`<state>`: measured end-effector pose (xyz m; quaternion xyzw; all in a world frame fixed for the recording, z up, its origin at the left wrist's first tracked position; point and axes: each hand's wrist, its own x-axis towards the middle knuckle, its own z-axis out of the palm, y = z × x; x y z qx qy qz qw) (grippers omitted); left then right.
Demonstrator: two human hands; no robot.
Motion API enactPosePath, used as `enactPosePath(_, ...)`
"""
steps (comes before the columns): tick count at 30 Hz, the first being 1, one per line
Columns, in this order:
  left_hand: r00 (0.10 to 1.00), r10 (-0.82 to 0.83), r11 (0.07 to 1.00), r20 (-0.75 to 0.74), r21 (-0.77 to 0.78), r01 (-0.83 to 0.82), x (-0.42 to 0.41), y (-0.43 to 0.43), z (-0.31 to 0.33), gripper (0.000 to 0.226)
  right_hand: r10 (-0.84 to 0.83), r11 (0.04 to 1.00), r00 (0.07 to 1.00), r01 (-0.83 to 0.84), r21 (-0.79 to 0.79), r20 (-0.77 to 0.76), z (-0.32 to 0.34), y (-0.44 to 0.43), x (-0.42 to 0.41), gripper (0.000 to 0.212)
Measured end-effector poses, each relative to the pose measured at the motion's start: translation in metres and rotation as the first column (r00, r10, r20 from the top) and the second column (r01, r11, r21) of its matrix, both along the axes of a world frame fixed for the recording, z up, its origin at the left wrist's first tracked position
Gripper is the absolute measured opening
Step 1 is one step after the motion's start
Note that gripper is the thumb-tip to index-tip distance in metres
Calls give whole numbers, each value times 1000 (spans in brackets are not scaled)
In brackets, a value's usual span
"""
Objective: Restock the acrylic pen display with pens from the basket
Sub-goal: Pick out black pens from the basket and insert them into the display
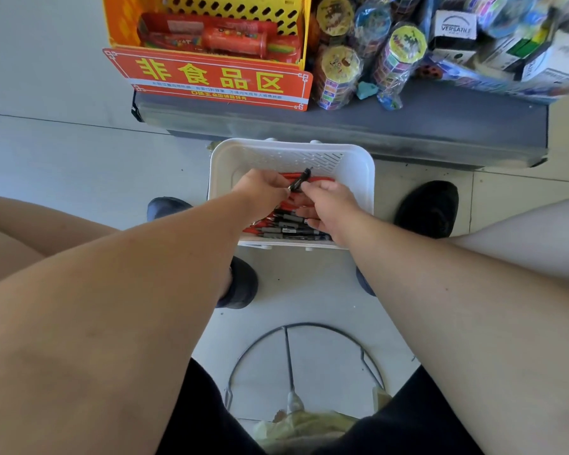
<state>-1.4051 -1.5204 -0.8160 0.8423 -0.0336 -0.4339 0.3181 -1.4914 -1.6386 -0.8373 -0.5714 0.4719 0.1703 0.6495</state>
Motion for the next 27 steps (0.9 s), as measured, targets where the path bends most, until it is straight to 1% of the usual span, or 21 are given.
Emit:
enactPosePath(2, 993, 104, 995, -57, 0, -104, 1, -3, 2, 10, 27, 999, 999, -28, -38, -28, -3, 0, -2, 9)
enactPosePath(3, 979, 175, 984, -105, -2, -176, 2, -5, 2, 11, 84, 991, 995, -88, -96, -50, -7, 0, -3, 14)
enactPosePath(5, 931, 302, 951, -204, -8, -310, 5, -7, 1, 13, 203, 946, 973, -224, -236, -107, -17, 1, -2, 18)
enactPosePath(7, 901, 352, 931, -254, -3, -365, 6, -8, -4, 12, 257, 906, 952, -297, -302, -166, -26, 2, 1, 14)
enactPosePath(9, 894, 366, 927, -259, 17, -375, 7, -8, -10, 10, 291, 878, 934, -347, -330, -207, -34, 2, 7, 20)
enactPosePath(11, 901, 345, 938, -262, 78, -337, 8, -8, -15, 18, 342, 852, 910, -405, -333, -233, -34, 1, 12, 36)
enactPosePath(13, 899, 331, 941, -288, 164, -295, 9, -6, -21, 23, 368, 825, 882, -455, -336, -294, -40, -3, 15, 52)
enactPosePath(15, 876, 366, 928, -314, 195, -317, 10, -3, -27, 20, 361, 814, 863, -477, -332, -353, -46, -7, 16, 60)
enactPosePath(18, 864, 392, 919, -318, 176, -352, 15, -5, -32, 8, 377, 793, 822, -524, -310, -426, -48, -12, 18, 62)
enactPosePath(20, 838, 445, 895, -315, 188, -405, 20, -7, -32, 14, 387, 784, 803, -545, -296, -453, -50, -13, 20, 62)
enactPosePath(22, 836, 441, 896, -325, 203, -394, 25, -10, -35, 17, 391, 771, 798, -556, -311, -460, -54, -12, 22, 56)
enactPosePath(25, 853, 410, 907, -323, 242, -345, 25, -13, -38, 15, 468, 689, 747, -643, -335, -471, -60, -9, 20, 44)
enactPosePath(27, 858, 404, 905, -317, 275, -325, 25, -15, -40, 15, 488, 647, 723, -675, -353, -489, -59, -9, 21, 49)
